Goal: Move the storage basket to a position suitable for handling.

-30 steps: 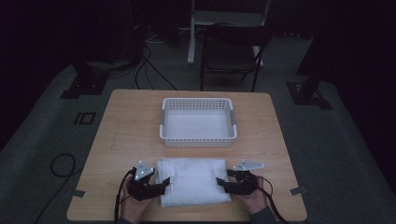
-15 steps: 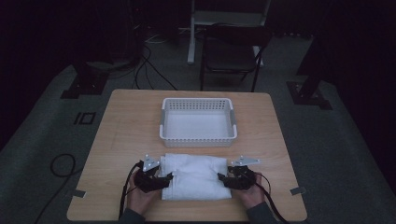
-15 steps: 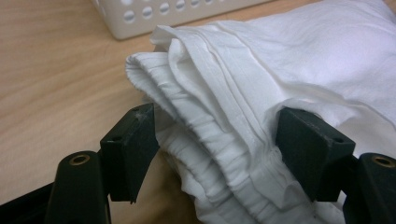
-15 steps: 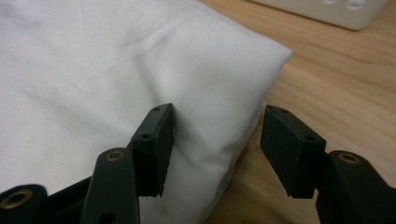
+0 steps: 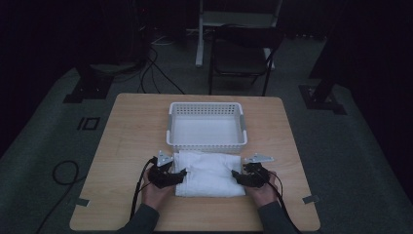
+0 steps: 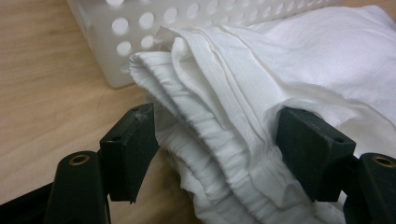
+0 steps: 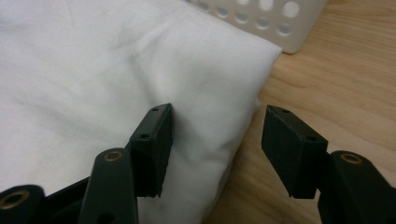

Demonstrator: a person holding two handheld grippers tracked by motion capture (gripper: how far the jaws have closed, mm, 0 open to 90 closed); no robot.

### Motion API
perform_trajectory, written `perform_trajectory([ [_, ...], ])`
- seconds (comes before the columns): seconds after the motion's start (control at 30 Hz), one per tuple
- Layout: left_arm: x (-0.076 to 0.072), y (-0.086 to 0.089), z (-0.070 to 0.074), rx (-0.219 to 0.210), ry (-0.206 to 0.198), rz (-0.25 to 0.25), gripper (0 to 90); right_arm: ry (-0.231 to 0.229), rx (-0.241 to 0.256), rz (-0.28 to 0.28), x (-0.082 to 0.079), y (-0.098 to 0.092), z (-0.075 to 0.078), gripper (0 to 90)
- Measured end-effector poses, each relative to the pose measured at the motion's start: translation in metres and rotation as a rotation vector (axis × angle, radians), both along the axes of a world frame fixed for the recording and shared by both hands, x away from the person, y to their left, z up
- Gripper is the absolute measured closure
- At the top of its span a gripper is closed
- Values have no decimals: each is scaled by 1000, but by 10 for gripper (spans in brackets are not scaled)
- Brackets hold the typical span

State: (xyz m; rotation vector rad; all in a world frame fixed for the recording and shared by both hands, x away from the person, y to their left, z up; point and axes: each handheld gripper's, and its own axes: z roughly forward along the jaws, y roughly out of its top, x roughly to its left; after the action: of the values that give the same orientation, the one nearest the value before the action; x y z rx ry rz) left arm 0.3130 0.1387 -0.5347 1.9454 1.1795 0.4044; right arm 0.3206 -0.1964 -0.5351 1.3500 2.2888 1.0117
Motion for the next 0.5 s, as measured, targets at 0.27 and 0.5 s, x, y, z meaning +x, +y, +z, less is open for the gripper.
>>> perform_trajectory([
  [0.27,5,1,-1,-13,-12,-11,276,2,-11,-20,8,1,1,418],
  [0.5,8,9,19,-120,20,37,295,-2,5,-37,6,0,-1,404],
])
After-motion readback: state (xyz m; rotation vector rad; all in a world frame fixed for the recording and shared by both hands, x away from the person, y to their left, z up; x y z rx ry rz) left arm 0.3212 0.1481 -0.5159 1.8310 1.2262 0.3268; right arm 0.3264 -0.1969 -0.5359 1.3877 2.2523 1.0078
